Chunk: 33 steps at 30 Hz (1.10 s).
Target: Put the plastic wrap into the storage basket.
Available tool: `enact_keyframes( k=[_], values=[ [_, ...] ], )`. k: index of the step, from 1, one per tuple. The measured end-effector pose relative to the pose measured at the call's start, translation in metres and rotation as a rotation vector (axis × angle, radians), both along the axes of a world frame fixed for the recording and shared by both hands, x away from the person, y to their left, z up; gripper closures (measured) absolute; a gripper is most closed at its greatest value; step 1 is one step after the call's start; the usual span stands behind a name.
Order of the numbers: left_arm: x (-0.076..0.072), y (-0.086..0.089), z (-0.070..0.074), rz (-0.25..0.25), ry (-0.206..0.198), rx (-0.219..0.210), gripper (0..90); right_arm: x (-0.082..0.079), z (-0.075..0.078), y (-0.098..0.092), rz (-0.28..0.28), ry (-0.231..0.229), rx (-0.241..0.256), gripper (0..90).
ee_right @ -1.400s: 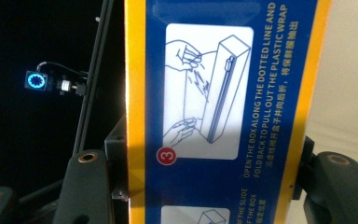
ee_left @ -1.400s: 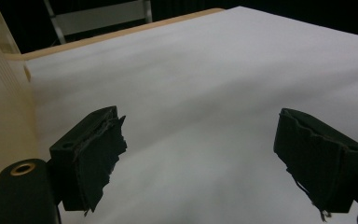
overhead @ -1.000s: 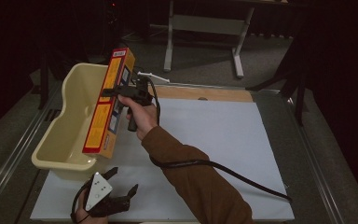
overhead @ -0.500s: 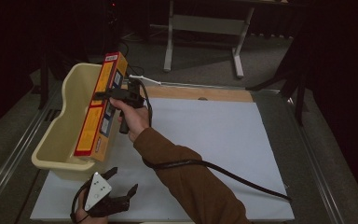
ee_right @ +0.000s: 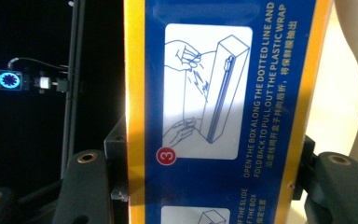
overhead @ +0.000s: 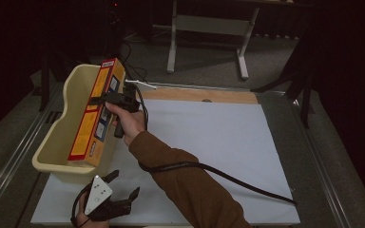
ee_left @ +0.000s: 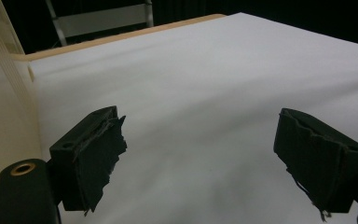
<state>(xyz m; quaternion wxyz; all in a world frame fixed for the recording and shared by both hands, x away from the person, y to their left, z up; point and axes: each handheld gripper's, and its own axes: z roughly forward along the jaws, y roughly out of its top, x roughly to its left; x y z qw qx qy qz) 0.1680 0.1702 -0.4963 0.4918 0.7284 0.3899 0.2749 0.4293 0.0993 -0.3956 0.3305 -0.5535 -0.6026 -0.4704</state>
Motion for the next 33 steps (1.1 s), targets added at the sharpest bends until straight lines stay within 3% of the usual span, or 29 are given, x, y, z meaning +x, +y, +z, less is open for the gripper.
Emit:
enact_keyframes(
  k=[13, 22, 33],
  values=[
    [0.000, 0.001, 0.000, 0.005, -0.004, -0.010, 15.2, -0.001, 0.002, 0.012, -0.006, -0.011, -0.039, 38.5],
    [0.000, 0.002, 0.000, 0.009, -0.004, -0.017, 15.3, 0.003, -0.004, 0.015, -0.003, 0.027, -0.068, 37.5],
    [-0.002, 0.003, 0.000, 0.013, -0.003, -0.018, 15.2, 0.003, -0.002, 0.017, 0.005, 0.011, -0.116, 34.8]
  ],
)
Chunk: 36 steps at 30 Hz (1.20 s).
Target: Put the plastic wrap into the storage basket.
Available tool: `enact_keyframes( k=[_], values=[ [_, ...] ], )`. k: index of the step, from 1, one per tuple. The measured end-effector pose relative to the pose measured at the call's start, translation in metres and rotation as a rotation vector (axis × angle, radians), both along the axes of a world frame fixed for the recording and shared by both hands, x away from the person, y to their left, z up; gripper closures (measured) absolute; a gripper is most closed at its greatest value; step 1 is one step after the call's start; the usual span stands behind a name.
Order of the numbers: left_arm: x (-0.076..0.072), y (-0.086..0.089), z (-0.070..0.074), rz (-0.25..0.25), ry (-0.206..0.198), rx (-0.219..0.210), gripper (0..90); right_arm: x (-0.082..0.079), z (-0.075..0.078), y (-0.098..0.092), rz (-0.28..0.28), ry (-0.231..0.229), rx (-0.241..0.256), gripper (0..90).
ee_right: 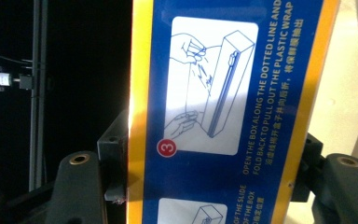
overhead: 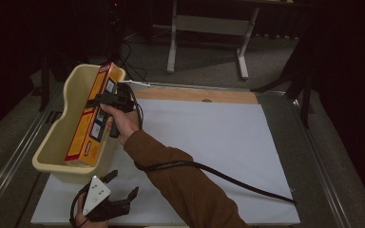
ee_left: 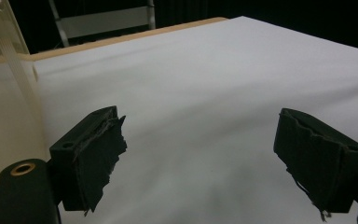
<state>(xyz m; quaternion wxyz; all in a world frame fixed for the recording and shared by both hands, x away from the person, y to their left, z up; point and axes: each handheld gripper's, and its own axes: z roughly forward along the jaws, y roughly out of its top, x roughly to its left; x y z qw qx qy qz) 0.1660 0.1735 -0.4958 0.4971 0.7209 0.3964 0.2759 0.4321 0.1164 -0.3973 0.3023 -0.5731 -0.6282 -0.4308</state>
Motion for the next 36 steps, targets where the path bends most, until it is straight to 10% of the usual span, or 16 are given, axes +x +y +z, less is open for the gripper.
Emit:
enact_keyframes(
  k=[10, 13, 18, 29, 36],
  values=[
    [-0.001, 0.000, 0.000, 0.002, -0.001, 0.001, 15.2, 0.002, 0.003, -0.003, 0.014, 0.009, -0.062, 32.0],
    [-0.001, 0.000, 0.000, 0.002, -0.001, 0.003, 15.2, 0.001, 0.012, -0.006, 0.015, -0.015, -0.012, 34.3],
    [-0.001, -0.001, 0.000, 0.001, 0.000, 0.004, 15.3, -0.009, 0.031, -0.002, 0.075, -0.110, -0.081, 36.4],
    [-0.001, 0.000, 0.000, 0.002, 0.000, 0.009, 15.3, -0.015, 0.023, -0.010, 0.145, -0.151, -0.137, 38.6],
    [-0.001, -0.001, 0.000, 0.000, 0.000, 0.016, 15.2, -0.025, 0.027, -0.021, 0.202, -0.263, -0.190, 38.8]
  ],
)
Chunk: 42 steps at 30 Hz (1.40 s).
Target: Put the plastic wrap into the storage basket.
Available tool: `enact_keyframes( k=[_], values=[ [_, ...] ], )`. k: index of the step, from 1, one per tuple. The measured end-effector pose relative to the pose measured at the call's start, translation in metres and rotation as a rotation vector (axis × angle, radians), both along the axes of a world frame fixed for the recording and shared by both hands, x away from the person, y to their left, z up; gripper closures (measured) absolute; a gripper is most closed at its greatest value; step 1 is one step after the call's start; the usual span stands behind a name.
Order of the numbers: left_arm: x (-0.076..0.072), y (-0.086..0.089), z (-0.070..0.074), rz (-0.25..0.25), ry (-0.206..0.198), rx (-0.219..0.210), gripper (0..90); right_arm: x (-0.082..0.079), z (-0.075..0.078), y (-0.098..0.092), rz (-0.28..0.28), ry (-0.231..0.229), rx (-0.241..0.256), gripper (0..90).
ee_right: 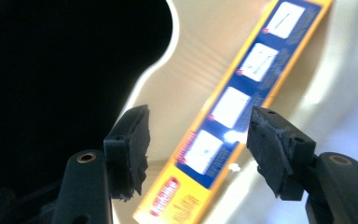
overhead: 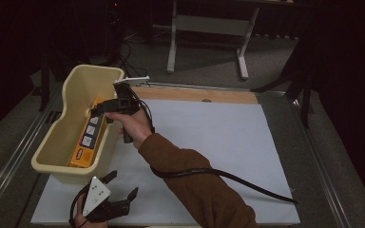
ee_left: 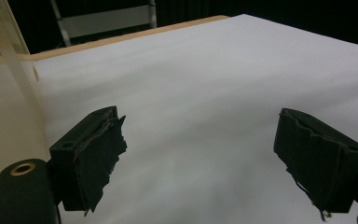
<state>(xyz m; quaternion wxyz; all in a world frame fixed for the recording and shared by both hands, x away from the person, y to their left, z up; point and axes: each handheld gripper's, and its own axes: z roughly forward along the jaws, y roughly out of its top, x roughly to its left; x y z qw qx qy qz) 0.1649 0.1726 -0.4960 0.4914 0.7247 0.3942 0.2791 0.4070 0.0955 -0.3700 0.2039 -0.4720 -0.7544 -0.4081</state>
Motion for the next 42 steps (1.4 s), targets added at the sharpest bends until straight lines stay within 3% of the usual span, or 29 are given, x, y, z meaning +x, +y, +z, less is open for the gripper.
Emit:
enact_keyframes(
  k=[14, 21, 23, 24, 26, 38, 42],
  values=[
    [0.002, -0.002, 0.000, -0.008, 0.002, 0.006, 15.2, -0.014, 0.005, -0.050, 0.073, -0.242, -0.110, 39.6],
    [0.003, -0.004, -0.001, -0.013, 0.004, 0.008, 15.2, -0.028, -0.003, -0.085, 0.110, -0.419, -0.206, 39.1],
    [0.003, -0.004, -0.001, -0.013, 0.004, 0.008, 15.2, -0.030, -0.004, -0.088, 0.112, -0.442, -0.219, 39.0],
    [0.003, -0.004, -0.001, -0.014, 0.006, 0.013, 15.3, -0.036, -0.007, -0.101, 0.115, -0.512, -0.248, 38.8],
    [0.003, -0.004, -0.001, -0.012, 0.004, 0.011, 15.2, -0.041, -0.010, -0.114, 0.116, -0.562, -0.262, 38.6],
    [0.004, -0.004, -0.001, -0.009, 0.007, 0.016, 15.2, -0.072, -0.033, -0.189, 0.128, -0.779, -0.306, 36.2],
    [0.004, -0.003, -0.001, -0.005, 0.009, 0.018, 15.2, -0.087, -0.044, -0.222, 0.092, -0.861, -0.311, 34.1]
  ],
)
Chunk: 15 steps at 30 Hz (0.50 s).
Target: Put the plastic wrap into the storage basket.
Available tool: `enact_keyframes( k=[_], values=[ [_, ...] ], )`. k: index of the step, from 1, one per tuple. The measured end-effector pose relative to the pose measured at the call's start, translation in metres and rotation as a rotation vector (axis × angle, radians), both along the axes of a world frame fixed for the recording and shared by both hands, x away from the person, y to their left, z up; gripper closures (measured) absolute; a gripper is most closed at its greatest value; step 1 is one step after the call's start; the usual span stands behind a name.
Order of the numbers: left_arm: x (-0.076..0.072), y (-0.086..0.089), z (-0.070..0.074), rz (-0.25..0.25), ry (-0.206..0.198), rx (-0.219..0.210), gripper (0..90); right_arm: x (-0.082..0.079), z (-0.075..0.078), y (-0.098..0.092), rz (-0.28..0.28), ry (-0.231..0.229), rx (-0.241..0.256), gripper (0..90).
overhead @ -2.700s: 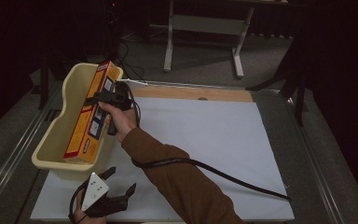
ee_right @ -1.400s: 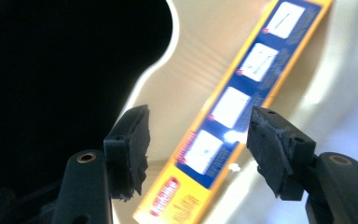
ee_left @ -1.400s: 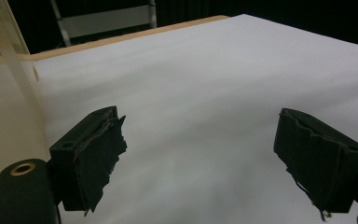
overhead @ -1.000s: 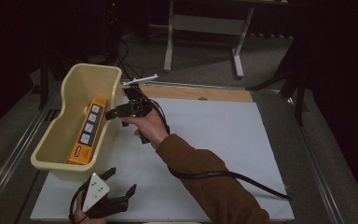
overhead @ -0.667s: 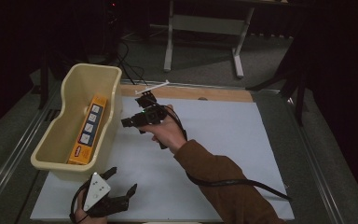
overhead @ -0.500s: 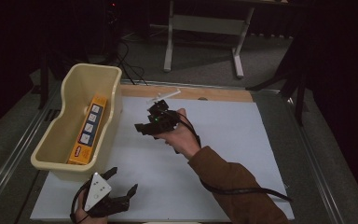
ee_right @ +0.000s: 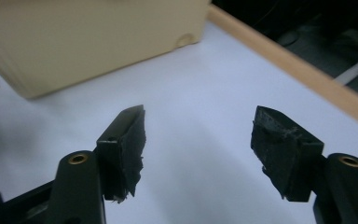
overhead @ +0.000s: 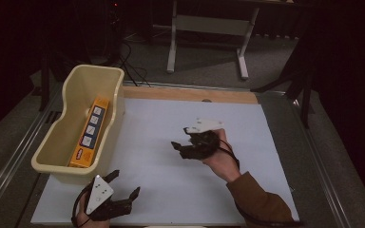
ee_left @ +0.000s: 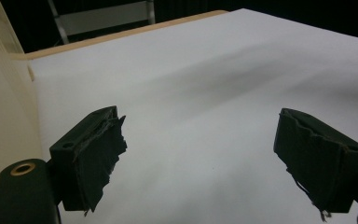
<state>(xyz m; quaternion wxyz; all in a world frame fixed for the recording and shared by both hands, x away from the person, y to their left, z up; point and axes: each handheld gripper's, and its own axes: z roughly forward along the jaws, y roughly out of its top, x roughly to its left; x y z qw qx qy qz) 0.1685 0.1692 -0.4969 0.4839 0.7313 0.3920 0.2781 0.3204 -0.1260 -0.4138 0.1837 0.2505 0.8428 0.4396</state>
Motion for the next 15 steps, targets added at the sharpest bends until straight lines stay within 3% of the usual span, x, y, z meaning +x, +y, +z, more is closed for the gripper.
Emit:
enact_keyframes(
  k=[7, 9, 13, 15],
  values=[
    [0.000, -0.001, 0.000, 0.005, -0.001, 0.000, 15.3, -0.023, -0.031, -0.066, -0.087, -0.075, 0.083, 32.5],
    [0.001, -0.001, 0.000, 0.006, 0.000, 0.000, 15.3, -0.032, -0.043, -0.084, -0.112, -0.066, 0.099, 32.4],
    [0.001, 0.000, 0.000, 0.006, 0.001, 0.002, 15.2, -0.049, -0.061, -0.117, -0.132, -0.059, 0.043, 31.2],
    [0.001, -0.001, 0.000, 0.008, 0.002, 0.003, 15.2, -0.057, -0.065, -0.132, -0.153, -0.066, 0.052, 31.2]
  ],
)
